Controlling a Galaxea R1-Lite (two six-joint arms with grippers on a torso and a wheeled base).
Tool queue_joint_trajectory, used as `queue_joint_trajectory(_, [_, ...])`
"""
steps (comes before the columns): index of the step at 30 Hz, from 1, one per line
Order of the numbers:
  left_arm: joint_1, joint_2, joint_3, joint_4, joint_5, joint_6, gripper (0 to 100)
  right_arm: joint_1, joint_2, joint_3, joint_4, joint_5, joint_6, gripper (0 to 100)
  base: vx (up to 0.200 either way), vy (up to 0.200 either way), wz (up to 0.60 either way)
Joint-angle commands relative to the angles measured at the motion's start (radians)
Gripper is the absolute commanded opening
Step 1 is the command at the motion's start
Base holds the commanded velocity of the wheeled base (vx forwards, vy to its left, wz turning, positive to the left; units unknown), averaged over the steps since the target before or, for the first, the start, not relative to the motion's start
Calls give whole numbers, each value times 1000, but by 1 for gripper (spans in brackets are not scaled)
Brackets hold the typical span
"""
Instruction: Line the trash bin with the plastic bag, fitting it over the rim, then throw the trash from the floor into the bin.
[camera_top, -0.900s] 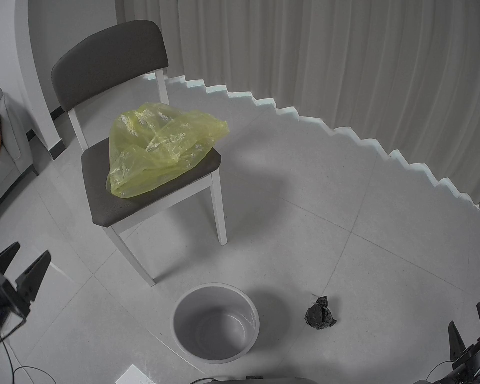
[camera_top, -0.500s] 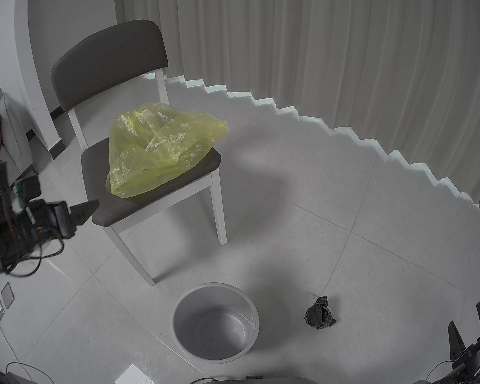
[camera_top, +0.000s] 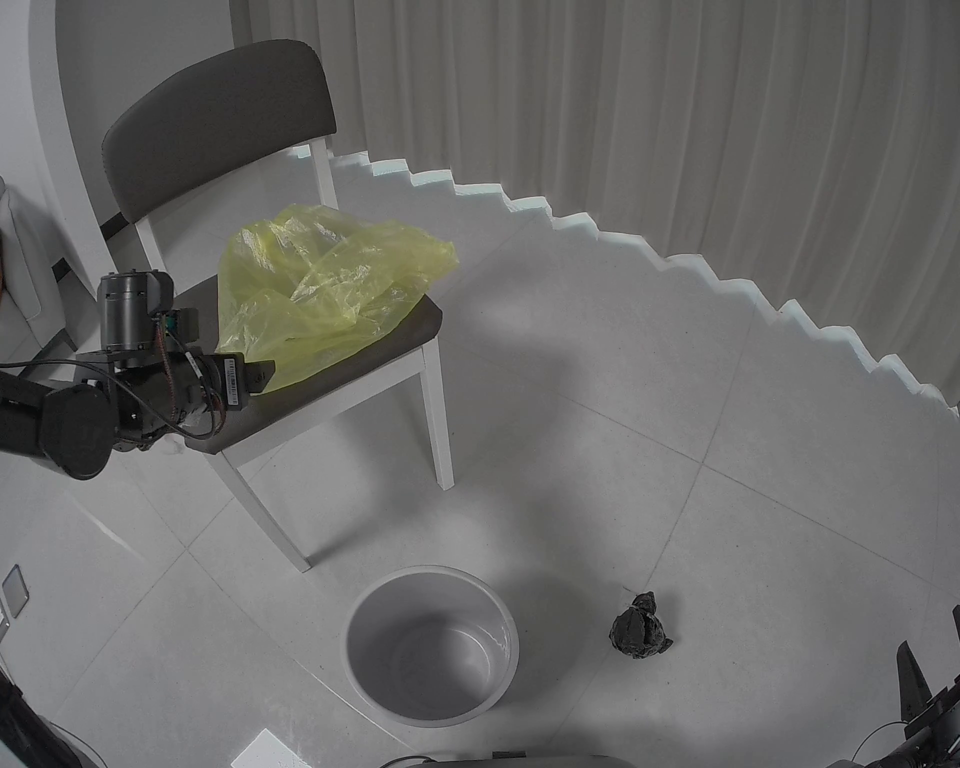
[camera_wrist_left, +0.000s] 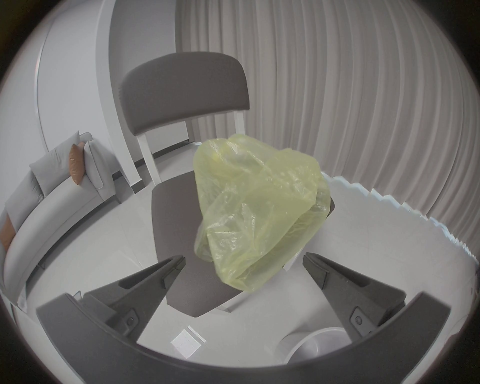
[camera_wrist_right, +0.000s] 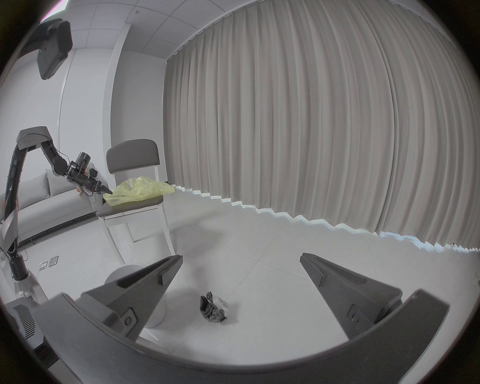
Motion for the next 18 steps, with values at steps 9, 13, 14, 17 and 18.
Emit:
queue_joint_trajectory(9, [6, 117, -81, -8, 69, 49, 100, 0, -15, 17, 0, -5, 4, 100, 0, 0, 0])
queue_joint_trajectory(13, [19, 133, -101, -8, 72, 49, 100, 0, -15, 17, 0, -5, 4, 100, 0, 0, 0])
queue_joint_trajectory(14, [40, 145, -123, -8, 72, 49, 100, 0, -15, 17, 0, -5, 4, 100, 0, 0, 0])
queue_joint_trajectory(17, [69, 154, -153, -6, 67, 47, 100, 0, -15, 17, 0, -5, 4, 100, 0, 0, 0])
queue_joint_trajectory(18, [74, 157, -156, -5, 66, 47, 100, 0, -15, 17, 0, -5, 4, 100, 0, 0, 0])
